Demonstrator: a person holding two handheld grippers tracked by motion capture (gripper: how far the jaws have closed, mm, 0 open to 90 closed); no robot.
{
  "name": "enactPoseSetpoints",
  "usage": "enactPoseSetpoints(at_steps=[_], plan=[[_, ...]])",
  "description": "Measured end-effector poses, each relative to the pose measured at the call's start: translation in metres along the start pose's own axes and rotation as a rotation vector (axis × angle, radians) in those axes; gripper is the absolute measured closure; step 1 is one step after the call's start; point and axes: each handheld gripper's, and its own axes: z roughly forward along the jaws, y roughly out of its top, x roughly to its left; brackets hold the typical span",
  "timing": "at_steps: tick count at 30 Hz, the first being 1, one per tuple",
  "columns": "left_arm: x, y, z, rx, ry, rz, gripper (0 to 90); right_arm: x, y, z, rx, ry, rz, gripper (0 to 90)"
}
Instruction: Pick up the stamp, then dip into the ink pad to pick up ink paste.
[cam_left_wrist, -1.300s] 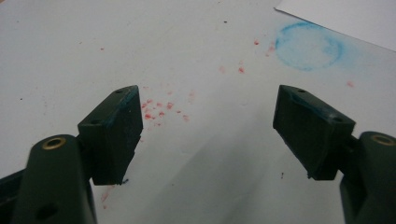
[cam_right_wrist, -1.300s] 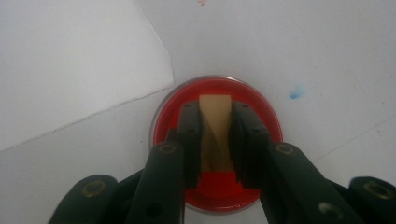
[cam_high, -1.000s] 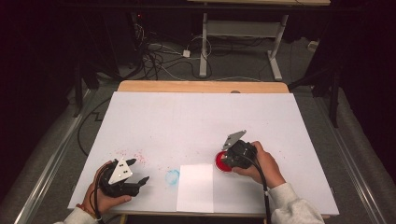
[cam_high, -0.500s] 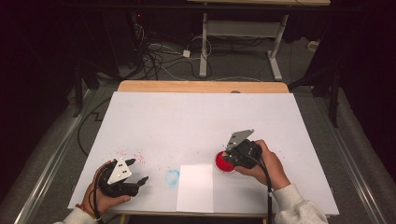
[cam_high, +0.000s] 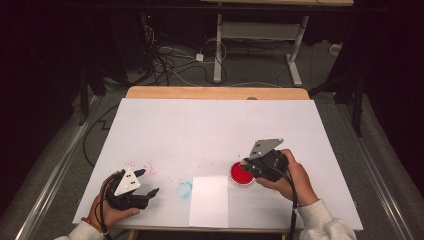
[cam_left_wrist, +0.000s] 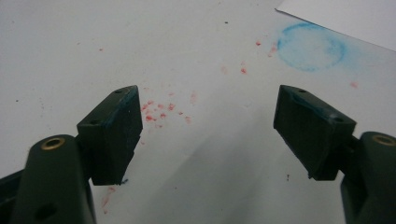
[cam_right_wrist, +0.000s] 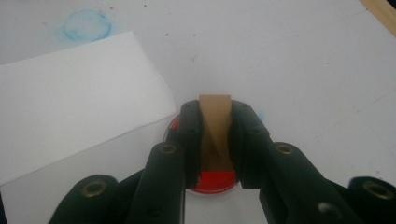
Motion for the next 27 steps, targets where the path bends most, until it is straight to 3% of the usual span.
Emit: enactPoseSetpoints(at_steps=[15, 27], plan=[[-0.001, 0.0, 0.003, 0.009, -0.008, -0.001, 22.9, 0.002, 0.005, -0.023, -0.064, -0.027, -0.001, 75.7], [-0.006, 0.003, 0.002, 0.014, -0.003, 0.03, 23.0, 0.006, 0.007, -0.037, -0.085, -0.044, -0.008, 75.7]])
